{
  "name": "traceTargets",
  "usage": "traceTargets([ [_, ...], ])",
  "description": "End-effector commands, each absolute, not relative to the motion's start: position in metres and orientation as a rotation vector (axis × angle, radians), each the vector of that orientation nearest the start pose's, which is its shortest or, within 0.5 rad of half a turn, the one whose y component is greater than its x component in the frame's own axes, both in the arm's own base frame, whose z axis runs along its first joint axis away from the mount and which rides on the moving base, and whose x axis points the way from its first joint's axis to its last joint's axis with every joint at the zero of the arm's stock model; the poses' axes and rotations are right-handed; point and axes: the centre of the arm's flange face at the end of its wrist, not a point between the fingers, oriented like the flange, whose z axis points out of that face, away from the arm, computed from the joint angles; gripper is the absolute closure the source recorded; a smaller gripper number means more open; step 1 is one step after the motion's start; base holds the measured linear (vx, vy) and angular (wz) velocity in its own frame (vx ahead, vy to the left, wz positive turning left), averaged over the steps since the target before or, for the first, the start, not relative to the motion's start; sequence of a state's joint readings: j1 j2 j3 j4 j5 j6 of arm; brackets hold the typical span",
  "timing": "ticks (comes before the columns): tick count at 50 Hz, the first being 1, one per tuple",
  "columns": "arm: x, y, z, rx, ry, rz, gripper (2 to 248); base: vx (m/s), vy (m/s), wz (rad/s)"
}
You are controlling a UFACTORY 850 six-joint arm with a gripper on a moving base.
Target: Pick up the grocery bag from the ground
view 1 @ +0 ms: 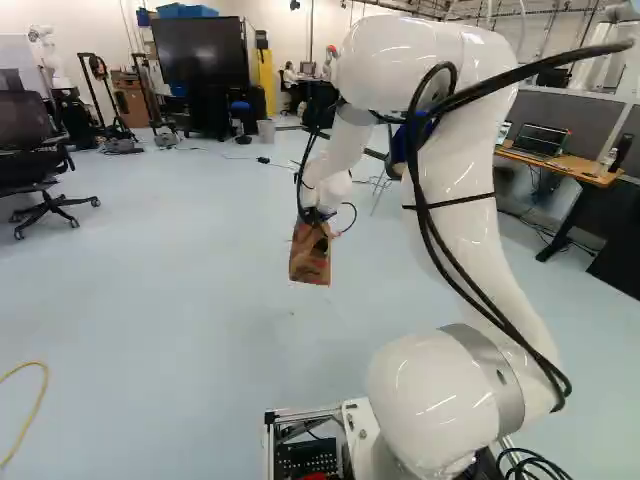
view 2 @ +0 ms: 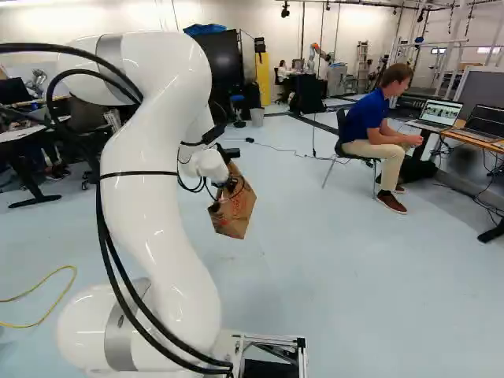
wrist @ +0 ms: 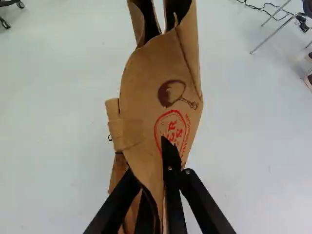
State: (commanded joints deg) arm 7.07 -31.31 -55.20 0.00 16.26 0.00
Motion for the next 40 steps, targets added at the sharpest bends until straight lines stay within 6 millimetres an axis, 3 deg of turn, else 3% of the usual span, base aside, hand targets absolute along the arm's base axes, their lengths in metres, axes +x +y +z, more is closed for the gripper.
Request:
traceTargets([
  [17,0.538,0.059,0.319,-2.875,-0.158,-1.151,228,0.000,0.000,0.000],
  [40,0.478,0.040,0.348,-2.810,-0.116,-1.319,228,0.000,0.000,0.000],
])
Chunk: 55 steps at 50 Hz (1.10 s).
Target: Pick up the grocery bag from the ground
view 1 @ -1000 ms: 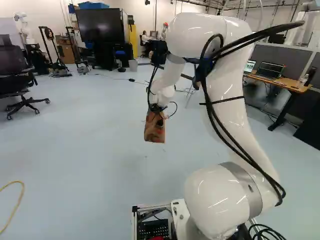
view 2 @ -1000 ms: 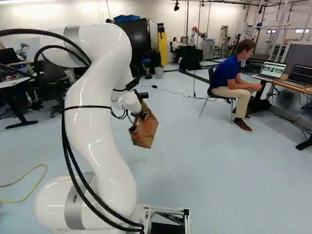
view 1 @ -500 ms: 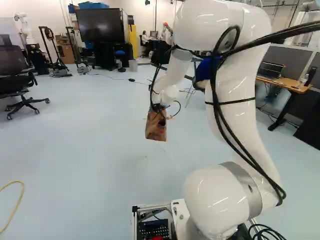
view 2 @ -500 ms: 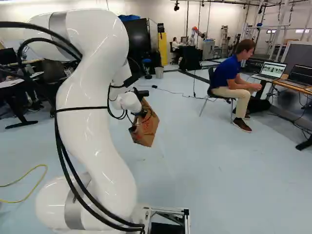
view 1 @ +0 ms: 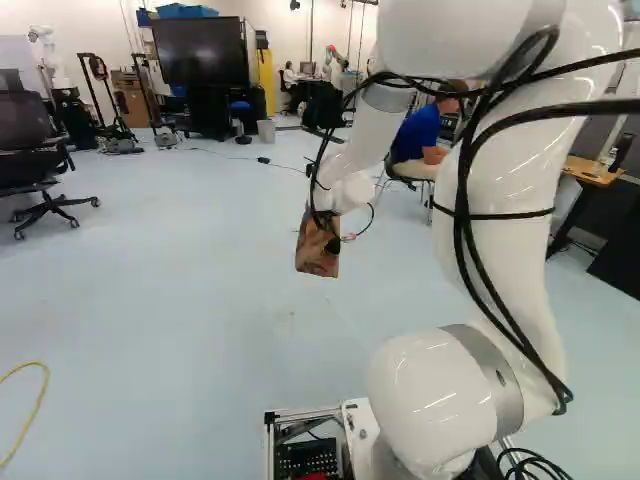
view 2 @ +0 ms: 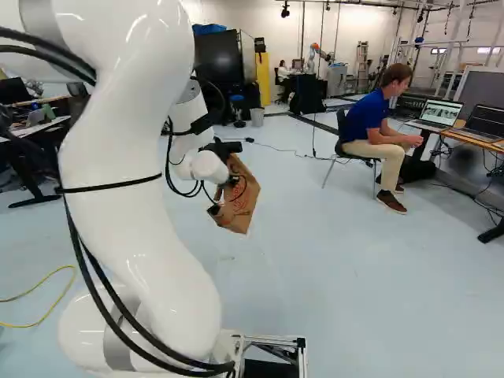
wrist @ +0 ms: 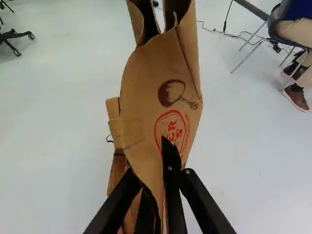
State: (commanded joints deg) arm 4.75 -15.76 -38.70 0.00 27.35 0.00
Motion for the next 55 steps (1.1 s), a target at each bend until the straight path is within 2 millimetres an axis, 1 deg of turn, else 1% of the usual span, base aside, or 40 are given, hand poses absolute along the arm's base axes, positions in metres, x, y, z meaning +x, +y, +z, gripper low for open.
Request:
traceTargets([
  [15,0.427,0.026,0.363,-2.753,-0.085,-1.451,228,0.000,0.000,0.000],
  [30,0.379,0.016,0.371,-2.697,-0.057,-1.568,228,0.000,0.000,0.000],
  [42,0.346,0.010,0.372,-2.657,-0.039,-1.647,228,0.000,0.000,0.000],
  [55,0.317,0.006,0.371,-2.620,-0.024,-1.715,228,0.000,0.000,0.000],
])
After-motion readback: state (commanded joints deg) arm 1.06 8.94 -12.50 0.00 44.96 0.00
